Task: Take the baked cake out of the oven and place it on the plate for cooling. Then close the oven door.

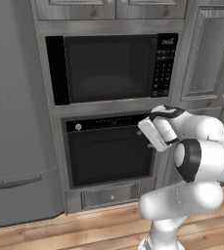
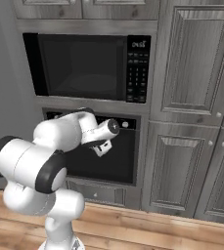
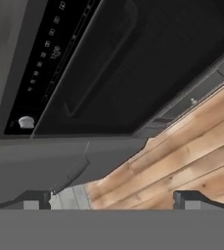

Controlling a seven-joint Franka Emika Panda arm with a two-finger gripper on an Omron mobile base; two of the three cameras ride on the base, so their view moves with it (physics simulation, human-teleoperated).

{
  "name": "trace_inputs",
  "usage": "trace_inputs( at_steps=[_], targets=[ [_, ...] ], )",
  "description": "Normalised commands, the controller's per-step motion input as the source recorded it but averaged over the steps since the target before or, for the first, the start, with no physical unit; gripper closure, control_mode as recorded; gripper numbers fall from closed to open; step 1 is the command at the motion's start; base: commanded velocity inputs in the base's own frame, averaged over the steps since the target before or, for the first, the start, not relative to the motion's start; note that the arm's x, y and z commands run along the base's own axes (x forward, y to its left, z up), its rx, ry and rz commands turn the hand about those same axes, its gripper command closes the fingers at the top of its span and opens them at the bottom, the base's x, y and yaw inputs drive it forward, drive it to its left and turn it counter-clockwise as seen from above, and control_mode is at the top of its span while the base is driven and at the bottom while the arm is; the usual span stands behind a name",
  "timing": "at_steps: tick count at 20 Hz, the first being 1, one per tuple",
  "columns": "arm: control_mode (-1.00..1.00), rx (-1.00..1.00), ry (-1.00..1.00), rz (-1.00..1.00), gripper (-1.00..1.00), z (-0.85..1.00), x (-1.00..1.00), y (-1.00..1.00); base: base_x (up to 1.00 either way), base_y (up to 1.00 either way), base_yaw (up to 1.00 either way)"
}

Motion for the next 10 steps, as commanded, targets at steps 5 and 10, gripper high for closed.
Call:
trace_inputs(
  at_steps=[5,10],
  targets=[
    [-1.0,0.01,0.02,-0.09,-1.0,-0.1,0.26,0.01,0.0,0.0,0.0],
    [-1.0,0.0,0.01,-0.08,-1.0,-0.12,0.25,0.0,0.0,0.0,0.0]
  ],
)
